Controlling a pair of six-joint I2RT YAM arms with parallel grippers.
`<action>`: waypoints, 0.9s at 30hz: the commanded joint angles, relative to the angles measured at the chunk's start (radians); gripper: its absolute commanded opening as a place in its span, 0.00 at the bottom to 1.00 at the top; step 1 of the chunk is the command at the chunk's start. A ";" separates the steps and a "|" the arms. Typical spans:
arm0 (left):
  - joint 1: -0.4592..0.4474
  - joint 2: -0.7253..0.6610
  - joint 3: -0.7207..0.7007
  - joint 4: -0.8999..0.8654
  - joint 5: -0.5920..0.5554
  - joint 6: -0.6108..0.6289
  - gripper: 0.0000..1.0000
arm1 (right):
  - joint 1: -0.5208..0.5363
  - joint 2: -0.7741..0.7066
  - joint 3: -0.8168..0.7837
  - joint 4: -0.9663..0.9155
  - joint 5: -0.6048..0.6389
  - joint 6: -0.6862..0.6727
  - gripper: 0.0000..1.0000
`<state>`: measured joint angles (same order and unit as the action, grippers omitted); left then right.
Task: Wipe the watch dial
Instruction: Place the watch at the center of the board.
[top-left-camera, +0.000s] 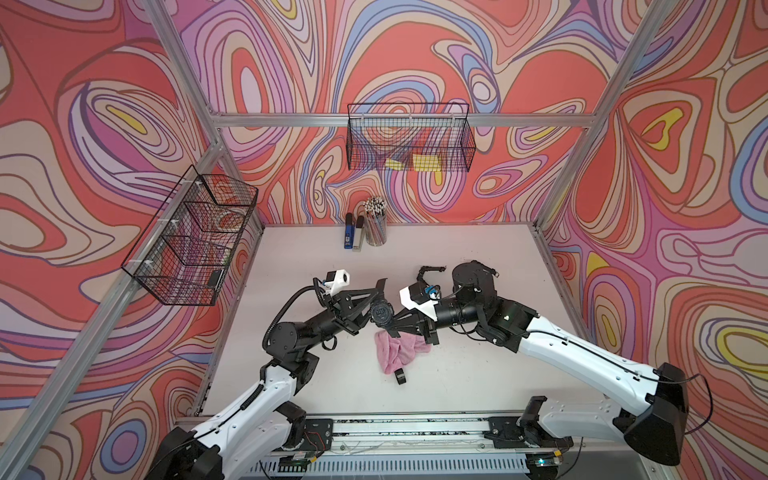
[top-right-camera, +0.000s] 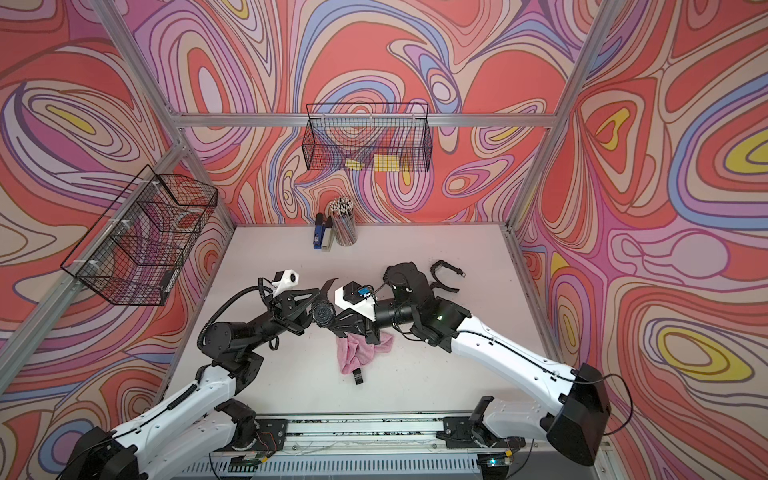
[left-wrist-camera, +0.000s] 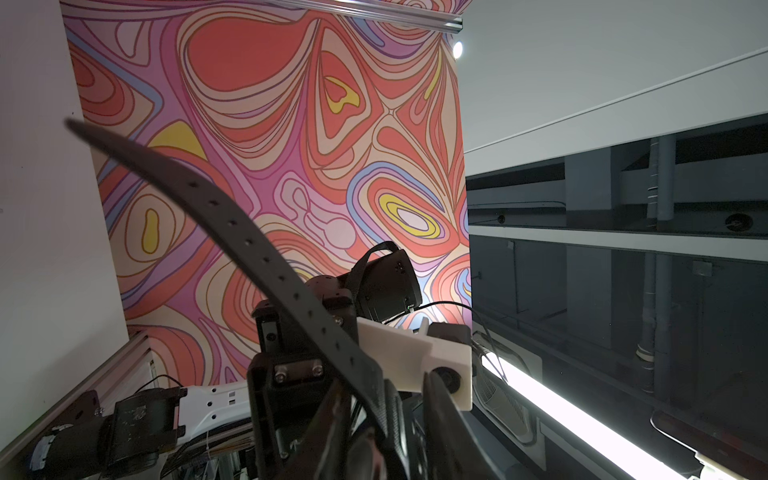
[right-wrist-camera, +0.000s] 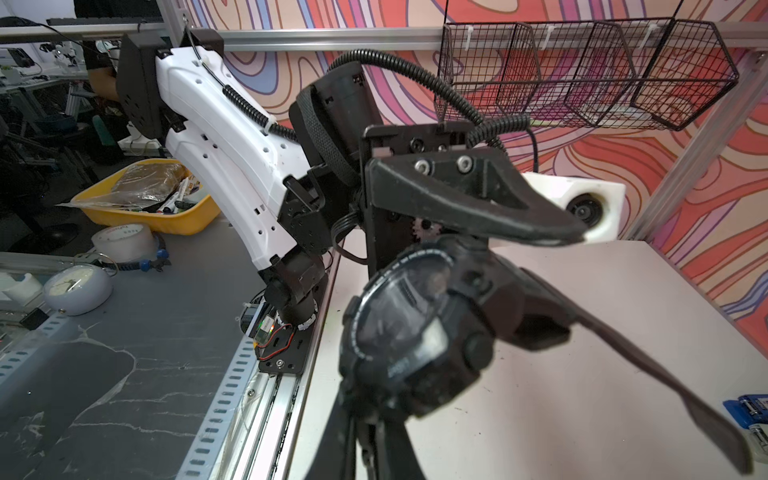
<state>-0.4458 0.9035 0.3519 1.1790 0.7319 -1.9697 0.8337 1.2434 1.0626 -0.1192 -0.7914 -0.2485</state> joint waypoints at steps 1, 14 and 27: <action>-0.003 -0.031 -0.033 0.034 -0.007 0.015 0.55 | 0.000 0.004 0.005 0.025 0.027 0.043 0.00; -0.002 -0.274 -0.101 -0.301 -0.078 0.187 0.99 | -0.077 0.087 0.061 -0.154 0.232 0.076 0.00; -0.001 -0.586 0.264 -1.503 -0.250 0.821 0.99 | -0.163 0.688 0.594 -0.686 0.506 -0.048 0.00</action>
<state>-0.4461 0.3279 0.5739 -0.0315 0.5430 -1.3094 0.6819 1.8435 1.5677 -0.6212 -0.3782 -0.2443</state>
